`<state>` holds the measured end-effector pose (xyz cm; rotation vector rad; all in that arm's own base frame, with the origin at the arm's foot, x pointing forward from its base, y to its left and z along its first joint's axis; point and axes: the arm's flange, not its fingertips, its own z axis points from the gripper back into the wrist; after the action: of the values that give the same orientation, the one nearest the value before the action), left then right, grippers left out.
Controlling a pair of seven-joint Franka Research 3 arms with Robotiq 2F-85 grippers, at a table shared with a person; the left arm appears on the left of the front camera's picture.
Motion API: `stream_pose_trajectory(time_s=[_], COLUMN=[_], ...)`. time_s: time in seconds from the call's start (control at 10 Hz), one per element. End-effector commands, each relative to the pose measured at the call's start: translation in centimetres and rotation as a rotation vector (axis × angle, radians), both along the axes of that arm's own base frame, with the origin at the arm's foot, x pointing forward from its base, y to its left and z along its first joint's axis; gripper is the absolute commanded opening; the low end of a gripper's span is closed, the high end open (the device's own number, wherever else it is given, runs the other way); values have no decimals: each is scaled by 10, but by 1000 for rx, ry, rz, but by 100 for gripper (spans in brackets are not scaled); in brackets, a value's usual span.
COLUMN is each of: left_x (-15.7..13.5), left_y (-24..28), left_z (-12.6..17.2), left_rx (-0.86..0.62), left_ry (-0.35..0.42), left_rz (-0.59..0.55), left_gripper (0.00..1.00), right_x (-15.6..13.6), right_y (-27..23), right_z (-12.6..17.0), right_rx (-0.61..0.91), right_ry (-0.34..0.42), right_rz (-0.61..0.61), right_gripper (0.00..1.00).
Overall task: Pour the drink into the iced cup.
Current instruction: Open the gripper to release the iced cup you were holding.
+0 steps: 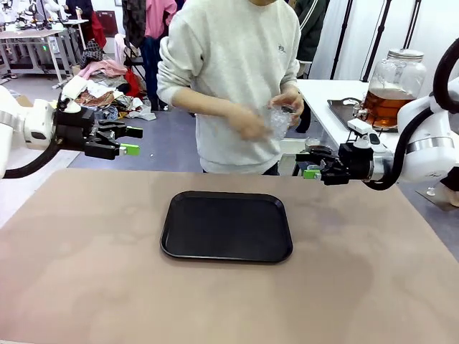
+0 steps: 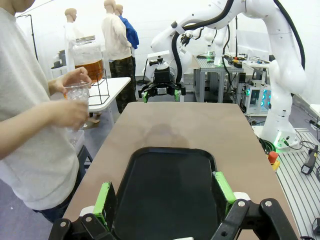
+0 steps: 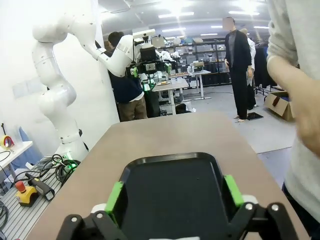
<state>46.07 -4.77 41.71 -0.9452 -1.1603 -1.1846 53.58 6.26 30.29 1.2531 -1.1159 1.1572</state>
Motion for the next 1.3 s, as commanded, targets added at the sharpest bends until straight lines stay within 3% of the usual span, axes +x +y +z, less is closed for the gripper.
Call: stream_pose_trajectory(time_s=[0.0,1.2], left_x=[-1,-1], left_y=[0,0], left_z=[1,1], left_rx=[0,0], left_ry=[-4,-4], left_rz=[0,0], left_gripper=[100,100], right_x=[2,2], right_y=[0,0], right_z=[3,3], right_rx=[0,0], right_ry=[-2,-2], right_rz=[-1,-1], right_gripper=[100,100])
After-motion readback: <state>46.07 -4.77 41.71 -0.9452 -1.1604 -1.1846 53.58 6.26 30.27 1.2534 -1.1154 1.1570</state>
